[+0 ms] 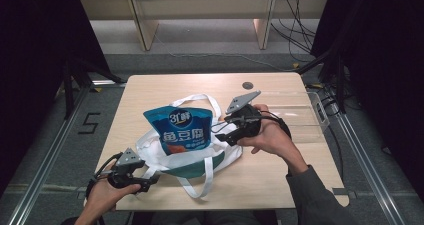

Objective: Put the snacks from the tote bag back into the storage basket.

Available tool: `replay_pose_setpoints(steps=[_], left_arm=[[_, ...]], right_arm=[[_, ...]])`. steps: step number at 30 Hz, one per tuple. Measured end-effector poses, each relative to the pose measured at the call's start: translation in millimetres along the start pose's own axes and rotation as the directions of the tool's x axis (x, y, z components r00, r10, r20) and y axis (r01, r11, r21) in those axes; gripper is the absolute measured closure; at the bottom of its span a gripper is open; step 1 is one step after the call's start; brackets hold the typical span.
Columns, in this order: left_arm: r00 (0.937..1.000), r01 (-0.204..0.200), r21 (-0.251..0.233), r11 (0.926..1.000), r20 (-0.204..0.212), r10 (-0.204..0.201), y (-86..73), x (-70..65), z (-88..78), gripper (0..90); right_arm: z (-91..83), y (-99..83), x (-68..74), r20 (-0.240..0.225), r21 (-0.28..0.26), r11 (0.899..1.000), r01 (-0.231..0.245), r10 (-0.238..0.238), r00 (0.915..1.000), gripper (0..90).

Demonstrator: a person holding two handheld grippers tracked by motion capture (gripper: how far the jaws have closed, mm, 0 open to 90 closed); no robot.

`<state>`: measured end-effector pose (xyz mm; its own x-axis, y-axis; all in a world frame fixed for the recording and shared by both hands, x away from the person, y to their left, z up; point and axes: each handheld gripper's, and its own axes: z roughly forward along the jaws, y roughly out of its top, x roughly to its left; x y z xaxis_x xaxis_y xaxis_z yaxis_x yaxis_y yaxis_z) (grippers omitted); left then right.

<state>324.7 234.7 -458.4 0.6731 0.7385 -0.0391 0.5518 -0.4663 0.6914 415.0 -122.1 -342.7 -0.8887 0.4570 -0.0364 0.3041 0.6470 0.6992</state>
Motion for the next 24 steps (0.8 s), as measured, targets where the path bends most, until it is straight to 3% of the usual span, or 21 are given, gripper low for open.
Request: replay_pose_setpoints(steps=[5,7,12,20,24], left_arm=[[0.9999,0.01,-0.008,0.9999,0.005,-0.01,-0.5,0.7,0.5,23.1],[0.9996,0.029,-0.008,0.9996,0.008,-0.029,-1.1,0.3,1.1,23.1],[0.9997,0.025,-0.005,0.9997,0.01,-0.025,-1.2,0.9,1.7,23.1],[0.9999,-0.015,0.013,0.9998,0.004,0.015,-0.8,1.9,1.3,23.1],[0.9999,0.011,0.002,0.9999,0.002,-0.011,-1.3,0.6,2.3,23.2]], right_arm=[[1.4,15.4,-2.4,-0.029,0.014,0.999,0.041,-0.04,0.9988,32.8],[-1.0,27.8,-1.1,0.002,0.005,0.997,0.08,-0.08,0.9968,32.1],[-3.9,51.0,4.7,-0.028,0.019,0.99,0.139,-0.138,0.99,30.1],[4.1,75.1,8.9,-0.051,0.055,0.984,0.167,-0.165,0.985,32.7],[11.8,85.5,8.4,-0.058,0.087,0.977,0.197,-0.192,0.9796,35.8]])
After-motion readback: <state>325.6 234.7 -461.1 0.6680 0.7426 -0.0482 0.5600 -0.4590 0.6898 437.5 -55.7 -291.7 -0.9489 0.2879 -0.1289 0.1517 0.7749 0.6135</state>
